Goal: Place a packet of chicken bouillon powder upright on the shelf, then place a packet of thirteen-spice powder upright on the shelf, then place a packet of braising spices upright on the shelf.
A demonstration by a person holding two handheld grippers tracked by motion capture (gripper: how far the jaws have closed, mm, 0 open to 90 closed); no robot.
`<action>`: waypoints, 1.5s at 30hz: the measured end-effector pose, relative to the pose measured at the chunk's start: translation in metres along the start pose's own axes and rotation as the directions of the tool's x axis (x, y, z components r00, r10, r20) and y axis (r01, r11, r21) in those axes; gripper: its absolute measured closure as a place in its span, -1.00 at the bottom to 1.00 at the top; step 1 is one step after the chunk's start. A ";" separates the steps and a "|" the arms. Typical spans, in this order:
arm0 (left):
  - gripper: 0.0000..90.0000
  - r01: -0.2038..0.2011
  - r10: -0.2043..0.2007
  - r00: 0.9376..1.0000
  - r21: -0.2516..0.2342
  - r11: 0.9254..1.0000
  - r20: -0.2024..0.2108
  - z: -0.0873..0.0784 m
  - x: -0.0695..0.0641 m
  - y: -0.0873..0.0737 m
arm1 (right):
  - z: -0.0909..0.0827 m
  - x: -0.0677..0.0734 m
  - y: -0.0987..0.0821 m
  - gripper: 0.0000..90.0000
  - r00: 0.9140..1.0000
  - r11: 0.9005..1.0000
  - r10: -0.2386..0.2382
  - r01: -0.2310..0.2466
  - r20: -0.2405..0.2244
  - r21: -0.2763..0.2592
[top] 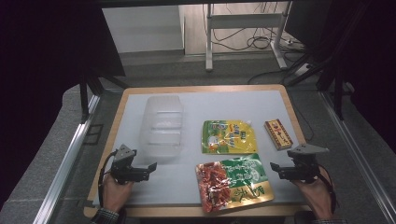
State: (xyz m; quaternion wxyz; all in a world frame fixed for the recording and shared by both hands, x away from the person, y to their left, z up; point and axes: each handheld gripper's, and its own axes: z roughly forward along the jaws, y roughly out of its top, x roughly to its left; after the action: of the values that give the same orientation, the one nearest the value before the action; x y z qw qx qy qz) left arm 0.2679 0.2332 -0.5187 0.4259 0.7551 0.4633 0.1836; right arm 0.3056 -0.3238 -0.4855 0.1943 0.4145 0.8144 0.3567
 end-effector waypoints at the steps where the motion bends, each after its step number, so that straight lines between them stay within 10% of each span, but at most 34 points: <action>1: -1.00 -0.008 0.008 1.000 0.000 1.000 -0.003 0.001 -0.001 0.000 | 0.000 0.000 0.000 -0.74 1.000 1.000 -0.002 0.002 -0.008 -0.004; 28: -1.00 -0.044 0.044 0.998 0.009 0.999 0.033 0.003 -0.003 -0.001 | 0.001 0.003 0.002 -1.00 0.993 0.995 -0.098 0.097 -0.065 -0.030; 45: -0.98 -0.079 0.079 0.991 -0.007 0.997 0.107 0.001 -0.023 0.006 | 0.002 0.010 0.003 -1.00 0.990 0.998 -0.058 0.055 -0.127 -0.028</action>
State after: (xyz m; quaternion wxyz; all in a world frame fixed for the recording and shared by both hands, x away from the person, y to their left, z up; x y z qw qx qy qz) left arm 0.2600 0.2116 -0.5113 0.4437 0.7810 0.4093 0.1601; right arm 0.3030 -0.3138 -0.4845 0.1569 0.3651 0.8322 0.3867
